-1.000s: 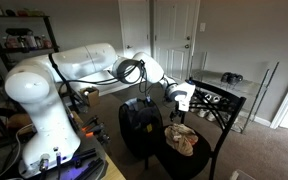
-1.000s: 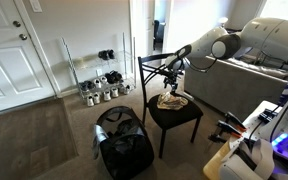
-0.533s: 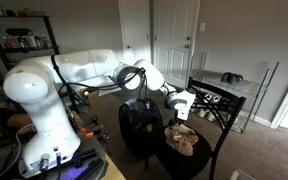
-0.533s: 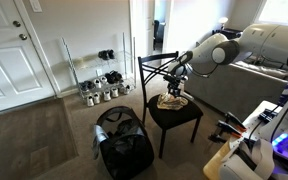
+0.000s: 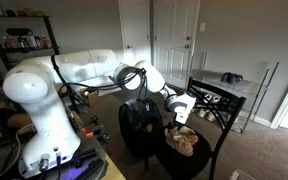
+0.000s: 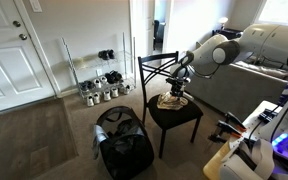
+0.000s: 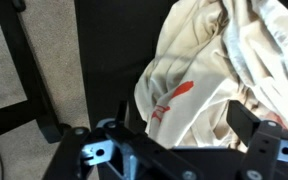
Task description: Put the peach shirt in the laundry basket
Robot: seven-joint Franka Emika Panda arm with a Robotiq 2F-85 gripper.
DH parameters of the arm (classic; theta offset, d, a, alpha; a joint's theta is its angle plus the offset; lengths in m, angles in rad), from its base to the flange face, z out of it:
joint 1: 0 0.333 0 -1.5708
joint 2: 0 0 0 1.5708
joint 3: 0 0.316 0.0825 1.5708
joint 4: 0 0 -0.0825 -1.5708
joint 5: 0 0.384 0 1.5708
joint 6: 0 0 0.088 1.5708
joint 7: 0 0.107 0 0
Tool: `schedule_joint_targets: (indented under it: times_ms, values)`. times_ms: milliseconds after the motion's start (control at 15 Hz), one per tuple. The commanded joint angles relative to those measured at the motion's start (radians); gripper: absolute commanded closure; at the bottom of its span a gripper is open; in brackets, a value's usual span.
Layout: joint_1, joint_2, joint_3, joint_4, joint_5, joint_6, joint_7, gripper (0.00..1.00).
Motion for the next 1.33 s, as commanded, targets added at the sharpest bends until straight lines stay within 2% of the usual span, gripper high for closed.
schedule_joint_targets:
  times_ms: [0,333,600,667,733,1267]
  values:
    - [0.033,0.000,-0.056,-0.013,-0.059,-0.058,0.111,0.00]
    - [0.035,0.000,-0.066,-0.016,-0.110,-0.109,0.160,0.00]
    - [0.026,0.000,-0.053,-0.022,-0.115,-0.107,0.154,0.00]
    - [0.023,0.000,-0.049,-0.024,-0.114,-0.105,0.147,0.25]
    - [0.024,0.000,-0.049,-0.025,-0.114,-0.102,0.146,0.27]
    - [0.014,0.000,-0.040,-0.026,-0.106,-0.094,0.139,0.80]
